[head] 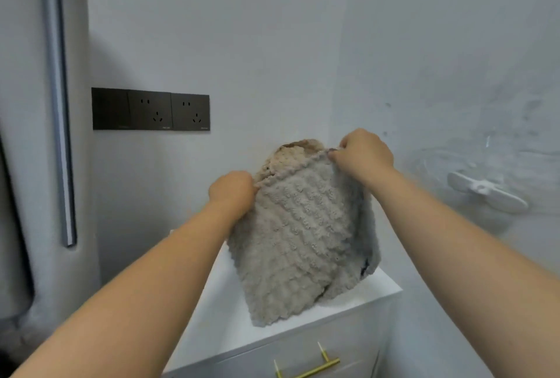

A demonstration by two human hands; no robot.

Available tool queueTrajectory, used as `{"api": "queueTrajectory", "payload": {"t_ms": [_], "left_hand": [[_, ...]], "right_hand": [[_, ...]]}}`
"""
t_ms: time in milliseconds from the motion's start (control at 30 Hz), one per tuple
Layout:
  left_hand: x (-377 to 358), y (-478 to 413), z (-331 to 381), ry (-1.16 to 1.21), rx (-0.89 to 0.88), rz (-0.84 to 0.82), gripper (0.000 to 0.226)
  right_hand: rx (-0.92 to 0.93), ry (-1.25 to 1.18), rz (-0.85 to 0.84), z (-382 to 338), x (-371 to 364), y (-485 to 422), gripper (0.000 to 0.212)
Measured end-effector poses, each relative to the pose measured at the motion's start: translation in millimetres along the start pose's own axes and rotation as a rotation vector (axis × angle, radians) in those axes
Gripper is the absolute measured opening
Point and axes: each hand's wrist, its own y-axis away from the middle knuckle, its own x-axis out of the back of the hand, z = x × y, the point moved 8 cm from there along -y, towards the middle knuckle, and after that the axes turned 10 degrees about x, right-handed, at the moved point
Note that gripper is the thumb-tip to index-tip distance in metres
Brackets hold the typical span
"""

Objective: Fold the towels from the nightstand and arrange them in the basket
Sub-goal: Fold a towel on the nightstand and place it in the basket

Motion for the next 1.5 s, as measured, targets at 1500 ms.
{"api": "queueTrajectory", "payload": {"t_ms": [1500], "left_hand": [[-114.2,105.1,-51.3,0.174,-0.141,-0.873,0.022]], "right_hand": [[-0.424,-0.341,-0.445,123.8,-149.2,132.2,0.011]]}}
